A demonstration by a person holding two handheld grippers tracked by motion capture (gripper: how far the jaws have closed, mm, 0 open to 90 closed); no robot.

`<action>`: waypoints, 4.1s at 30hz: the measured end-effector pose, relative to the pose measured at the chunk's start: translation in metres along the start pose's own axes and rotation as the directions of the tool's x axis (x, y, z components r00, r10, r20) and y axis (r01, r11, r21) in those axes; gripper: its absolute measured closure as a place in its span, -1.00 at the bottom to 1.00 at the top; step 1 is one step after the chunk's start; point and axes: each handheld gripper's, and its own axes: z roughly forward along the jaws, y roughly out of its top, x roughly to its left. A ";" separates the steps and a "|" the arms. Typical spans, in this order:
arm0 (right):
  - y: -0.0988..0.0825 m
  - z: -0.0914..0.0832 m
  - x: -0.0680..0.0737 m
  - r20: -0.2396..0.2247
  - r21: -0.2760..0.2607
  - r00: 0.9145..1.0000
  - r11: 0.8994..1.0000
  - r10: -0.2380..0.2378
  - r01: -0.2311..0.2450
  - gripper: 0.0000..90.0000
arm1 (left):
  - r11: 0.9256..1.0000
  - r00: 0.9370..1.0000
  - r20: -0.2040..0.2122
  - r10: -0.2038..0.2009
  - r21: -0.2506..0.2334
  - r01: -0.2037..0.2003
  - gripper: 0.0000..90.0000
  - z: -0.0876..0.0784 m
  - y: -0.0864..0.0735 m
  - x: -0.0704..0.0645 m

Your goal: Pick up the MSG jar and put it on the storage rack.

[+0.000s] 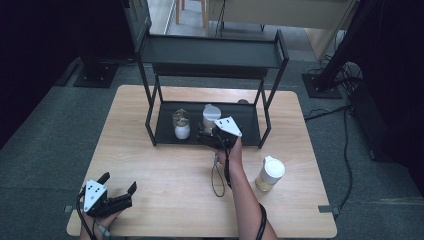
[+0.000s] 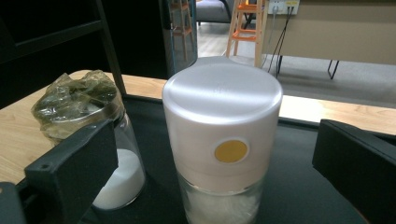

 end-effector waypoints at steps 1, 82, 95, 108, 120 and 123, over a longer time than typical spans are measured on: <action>0.001 -0.001 0.000 -0.003 -0.001 1.000 1.000 -0.004 0.004 -1.00 | 1.000 1.000 -0.001 0.000 0.000 0.000 -0.97 0.000 0.000 0.000; 0.041 -0.104 -0.021 -0.010 -0.130 0.998 0.989 -0.069 0.067 -1.00 | 1.000 1.000 -0.017 0.018 0.006 -0.018 -0.97 0.001 0.000 -0.003; 0.019 -0.111 -0.014 -0.031 -0.153 0.997 0.986 -0.076 0.070 -1.00 | 1.000 1.000 -0.018 0.021 0.008 -0.021 -0.97 0.001 0.000 -0.003; -0.008 -0.118 -0.002 -0.070 -0.179 0.995 0.982 -0.077 0.064 -1.00 | 1.000 1.000 -0.018 0.022 0.008 -0.022 -0.97 0.001 0.000 -0.003; -0.032 -0.124 0.001 -0.085 -0.186 0.994 0.981 -0.072 0.055 -1.00 | 1.000 0.999 -0.021 0.026 0.008 -0.025 -0.97 0.001 0.000 -0.003; -0.036 -0.126 0.001 -0.086 -0.188 0.994 0.981 -0.068 0.051 -1.00 | 1.000 0.999 -0.022 0.026 0.008 -0.026 -0.97 0.001 0.000 -0.004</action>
